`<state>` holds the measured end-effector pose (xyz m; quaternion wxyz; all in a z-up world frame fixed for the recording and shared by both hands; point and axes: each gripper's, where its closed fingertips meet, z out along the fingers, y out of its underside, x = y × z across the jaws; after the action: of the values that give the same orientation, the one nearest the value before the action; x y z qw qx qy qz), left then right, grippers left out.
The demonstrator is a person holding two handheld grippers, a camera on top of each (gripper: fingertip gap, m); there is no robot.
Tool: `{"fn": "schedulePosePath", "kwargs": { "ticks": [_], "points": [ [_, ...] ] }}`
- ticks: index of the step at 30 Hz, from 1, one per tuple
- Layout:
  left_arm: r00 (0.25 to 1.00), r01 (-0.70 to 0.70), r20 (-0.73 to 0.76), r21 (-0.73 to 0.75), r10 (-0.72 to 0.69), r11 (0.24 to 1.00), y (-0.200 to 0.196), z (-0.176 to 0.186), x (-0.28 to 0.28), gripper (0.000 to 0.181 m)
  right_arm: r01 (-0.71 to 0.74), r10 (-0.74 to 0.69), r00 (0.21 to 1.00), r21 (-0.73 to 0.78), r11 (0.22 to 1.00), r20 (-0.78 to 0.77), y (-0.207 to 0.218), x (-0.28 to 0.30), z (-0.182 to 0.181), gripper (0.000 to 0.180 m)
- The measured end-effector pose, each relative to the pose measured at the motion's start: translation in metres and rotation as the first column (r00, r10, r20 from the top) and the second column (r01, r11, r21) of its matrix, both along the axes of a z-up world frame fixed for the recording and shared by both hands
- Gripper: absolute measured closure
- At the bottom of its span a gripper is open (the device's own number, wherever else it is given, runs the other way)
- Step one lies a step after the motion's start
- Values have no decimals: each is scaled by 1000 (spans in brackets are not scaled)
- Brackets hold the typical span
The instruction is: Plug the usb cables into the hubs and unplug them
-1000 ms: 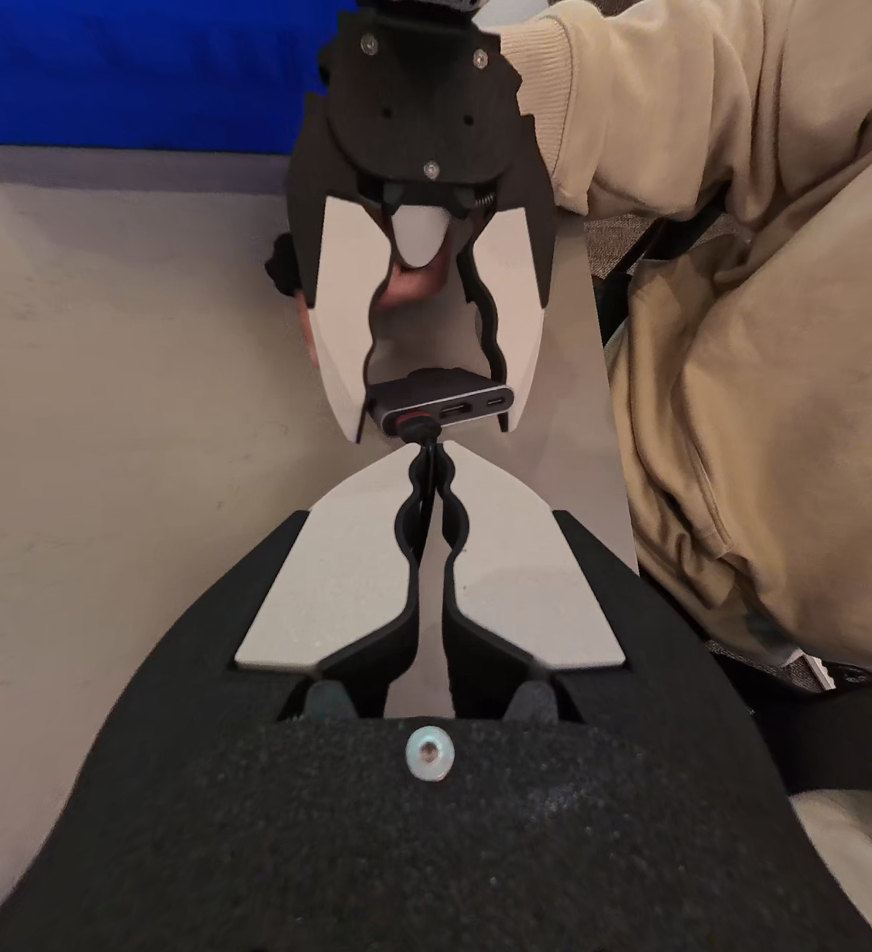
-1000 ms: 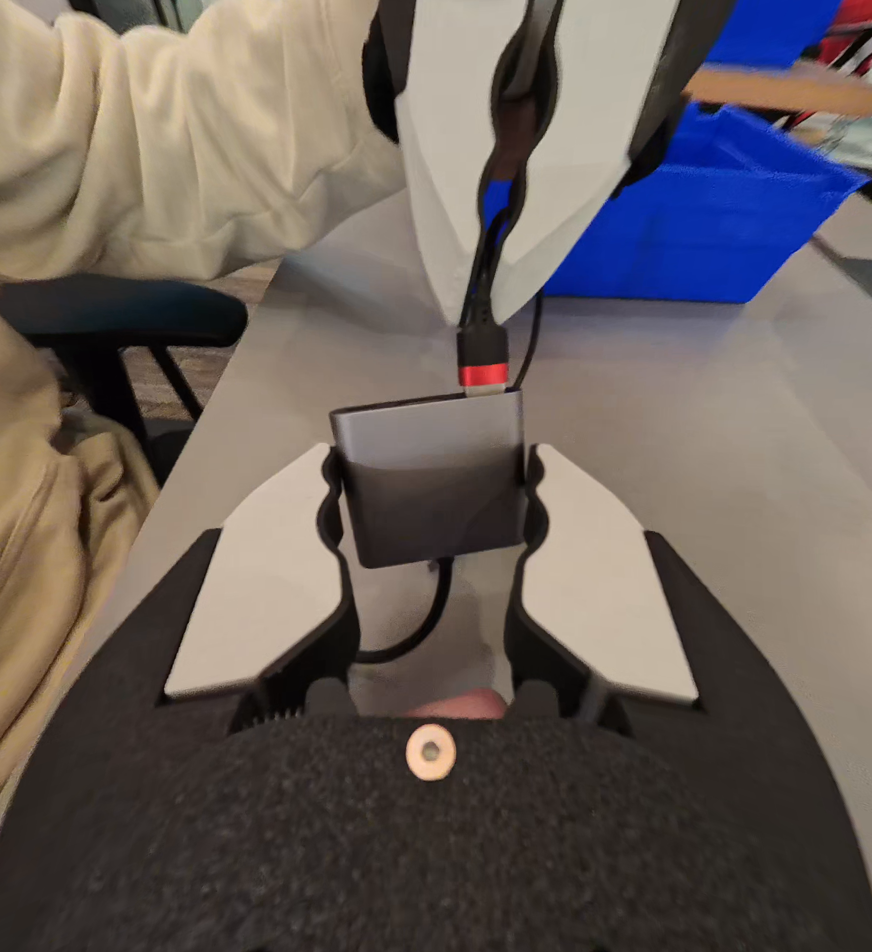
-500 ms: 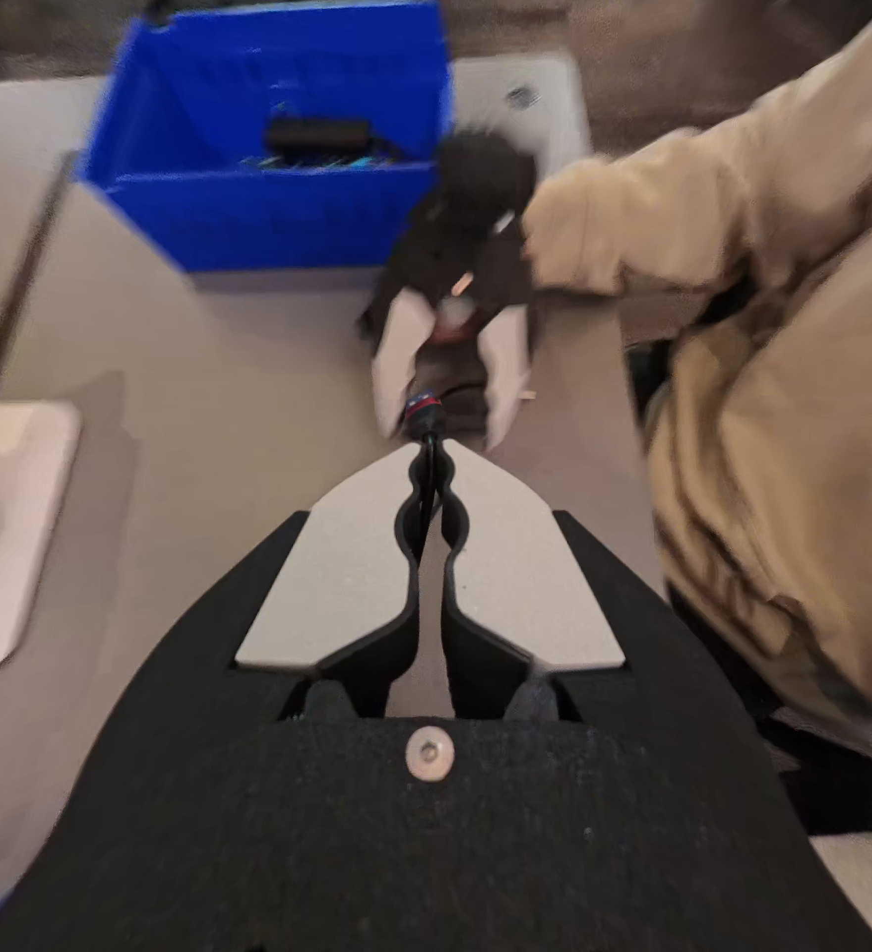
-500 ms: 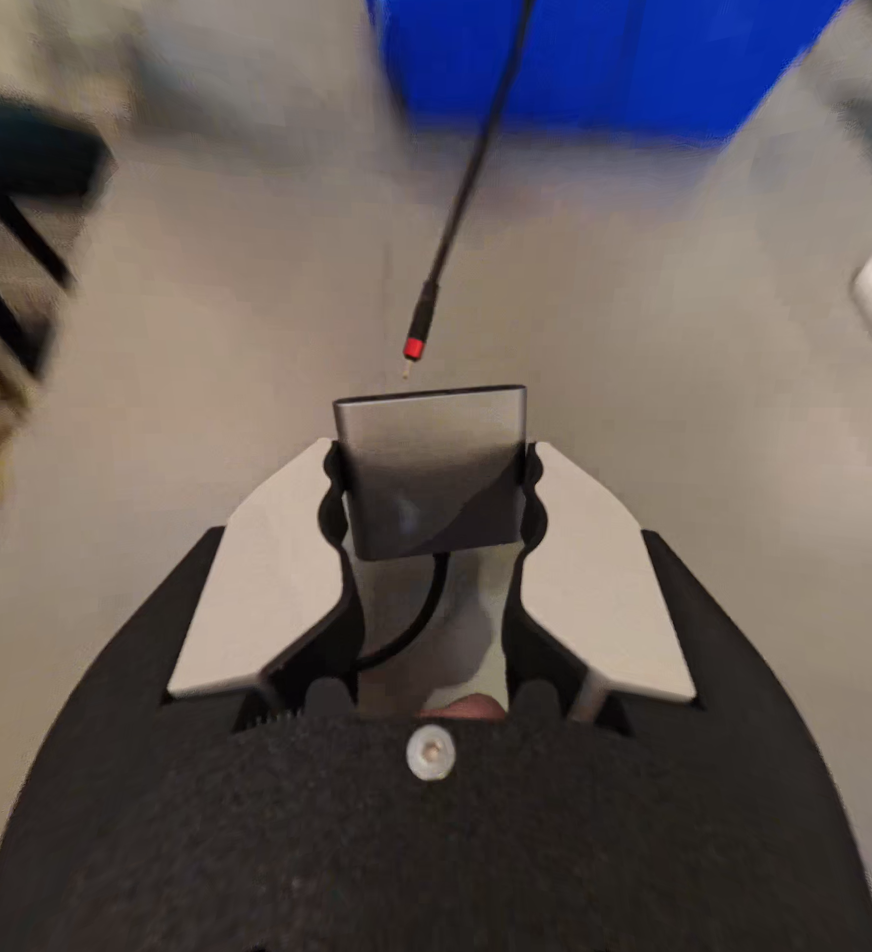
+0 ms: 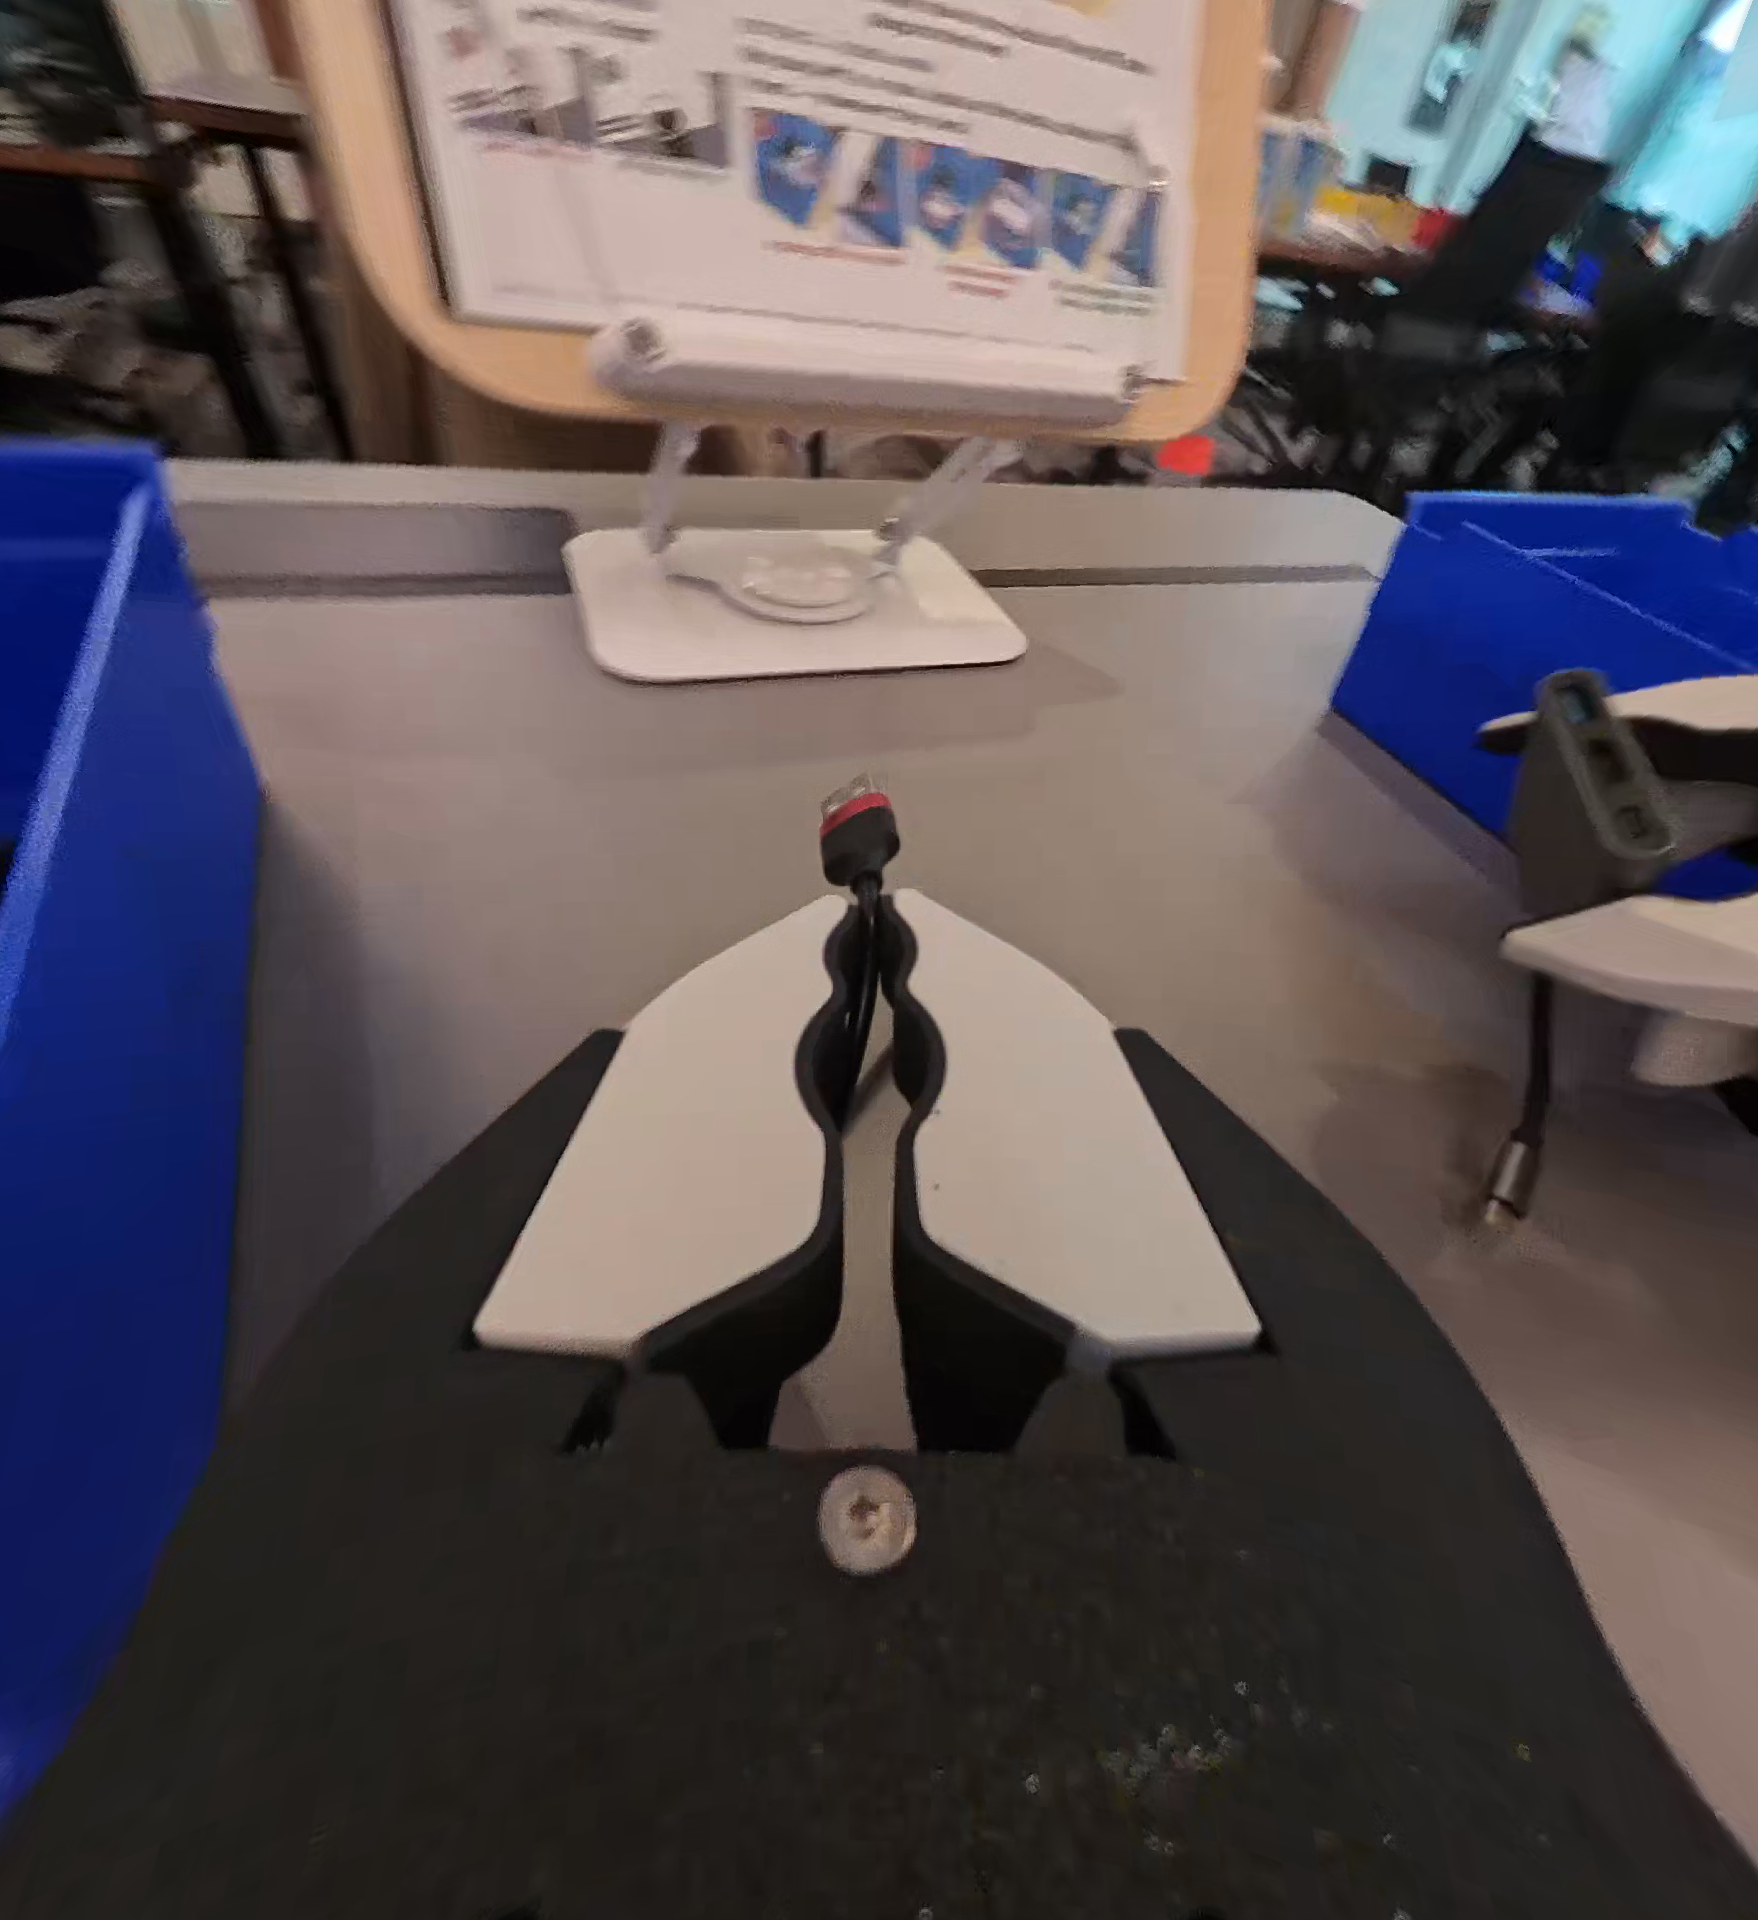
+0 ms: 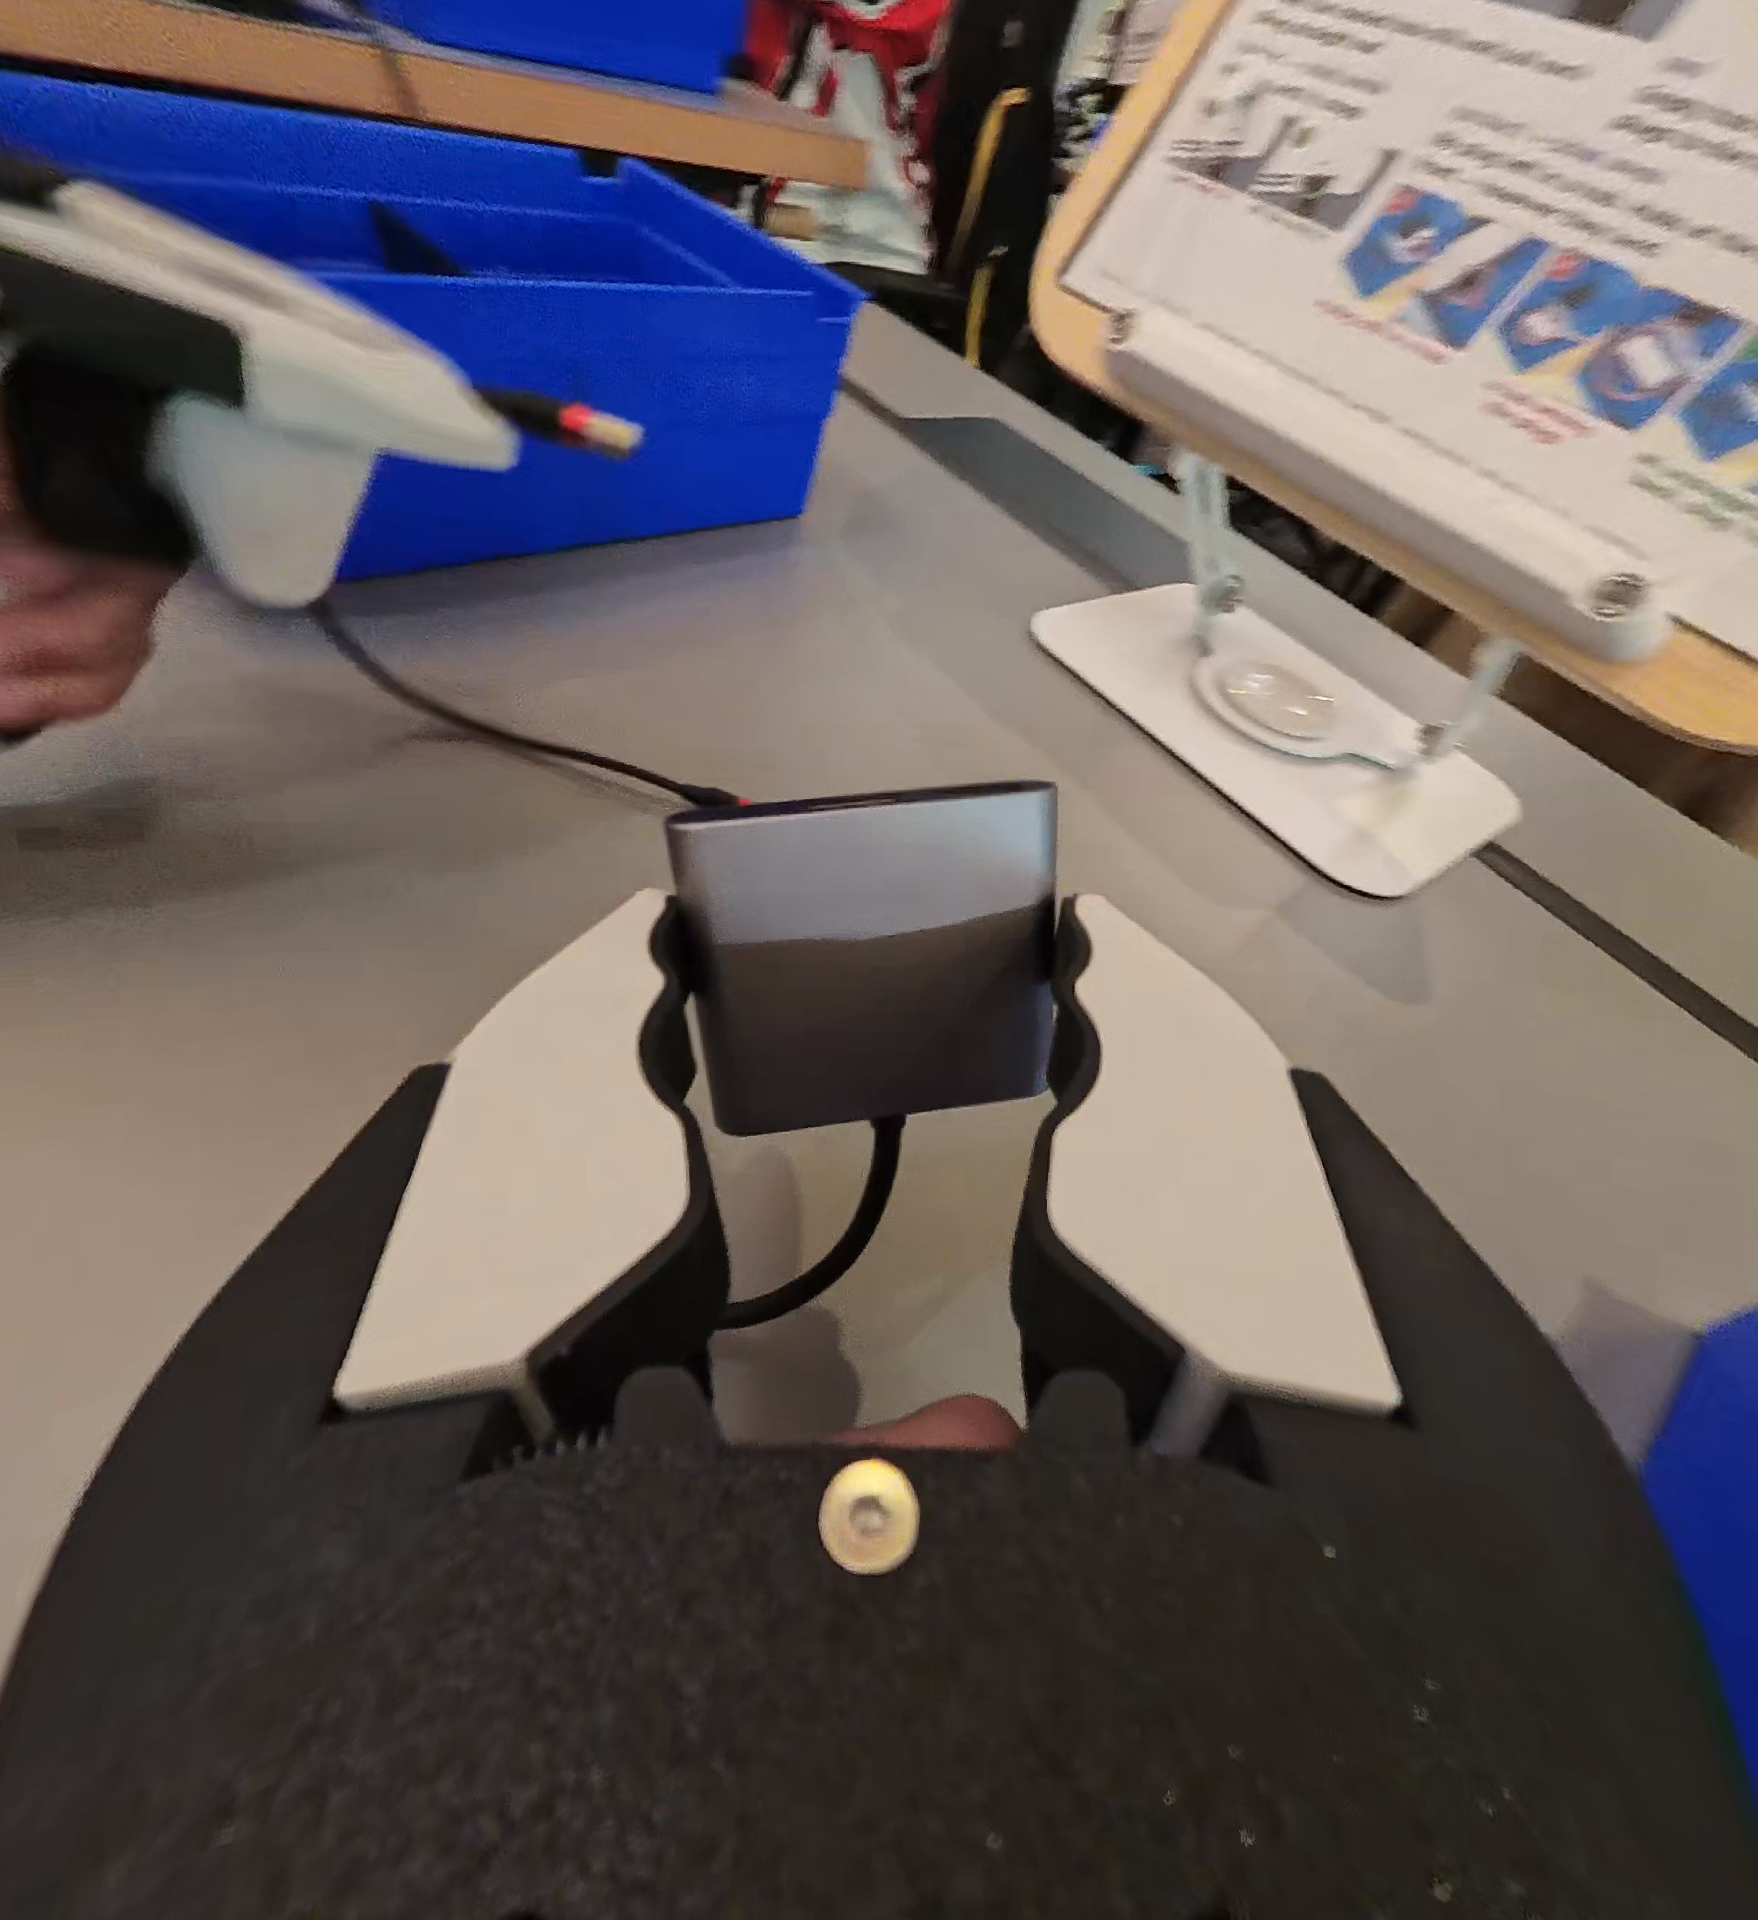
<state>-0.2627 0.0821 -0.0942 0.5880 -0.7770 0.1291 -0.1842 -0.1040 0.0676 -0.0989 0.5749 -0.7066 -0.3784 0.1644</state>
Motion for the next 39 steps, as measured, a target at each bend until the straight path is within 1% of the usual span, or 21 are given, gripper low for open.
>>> {"fn": "schedulePosePath", "kwargs": {
  "ticks": [3,7,10,13,14,15,16,18,20,22,23,25,26,29,31,33,34,35,37,38,39],
  "points": [
    [999,10,-41,1,-10,1000,-5,-5,2,179,80,-80,996,1,997,-39,4,4,4,113],
    [994,69,-82,2,-69,998,-7,-11,14,179,85,-85,996,4,996,-9,4,2,0,113],
    [984,52,-172,56,-41,997,-6,-9,12,179,98,-98,995,16,995,2,4,3,0,113],
    [979,65,-198,45,-55,997,-7,-13,15,179,119,-116,992,51,992,-52,3,9,20,113],
    [977,68,-204,37,-59,997,-7,-15,16,179,128,-124,989,53,990,-78,0,13,36,113],
    [976,69,-210,32,-61,997,-7,-17,17,179,137,-129,987,74,988,-100,-6,20,61,113],
    [975,68,-212,30,-60,997,-7,-18,17,179,183,-169,979,128,975,-118,-10,34,94,113],
    [976,63,-208,29,-56,998,-7,-18,15,179,310,-274,947,250,917,-167,-17,78,168,113],
    [979,67,-196,17,-63,998,-7,-19,15,179,413,-370,908,276,868,-196,-15,127,225,113],
    [981,73,-180,3,-71,997,-7,-20,15,179,511,-488,859,232,828,-151,4,178,253,113],
    [982,74,-177,3,-72,997,-7,-20,15,179,545,-536,838,196,815,-103,19,200,256,113],
    [981,77,-179,7,-75,997,-7,-19,16,179,587,-589,807,66,807,31,51,236,234,113],
    [980,81,-183,9,-78,997,-7,-19,17,179,612,-609,787,-6,791,104,67,252,213,113],
    [979,96,-182,35,-88,995,-10,-15,21,179,641,-558,760,-239,730,333,97,280,121,113],
    [977,96,-193,36,-88,995,-11,-15,21,179,662,-514,743,-358,658,428,105,290,61,113],
    [976,111,-189,20,-105,994,-11,-18,23,179,657,-458,750,-450,605,478,106,288,17,113],
    [977,114,-184,16,-110,993,-12,-19,23,179,646,-437,761,-489,587,480,107,283,3,113],
    [977,116,-183,13,-111,993,-11,-19,23,179,638,-433,769,-521,567,470,110,280,-8,113],
    [976,121,-183,3,-119,993,-11,-21,24,179,645,-433,764,-583,494,478,113,280,-28,113],
    [975,123,-184,-1,-121,992,-11,-22,24,179,653,-434,757,-605,456,489,115,281,-37,112],
    [975,124,-188,-3,-122,992,-11,-22,24,179,680,-455,731,-604,416,509,117,288,-44,112]
  ]
}}
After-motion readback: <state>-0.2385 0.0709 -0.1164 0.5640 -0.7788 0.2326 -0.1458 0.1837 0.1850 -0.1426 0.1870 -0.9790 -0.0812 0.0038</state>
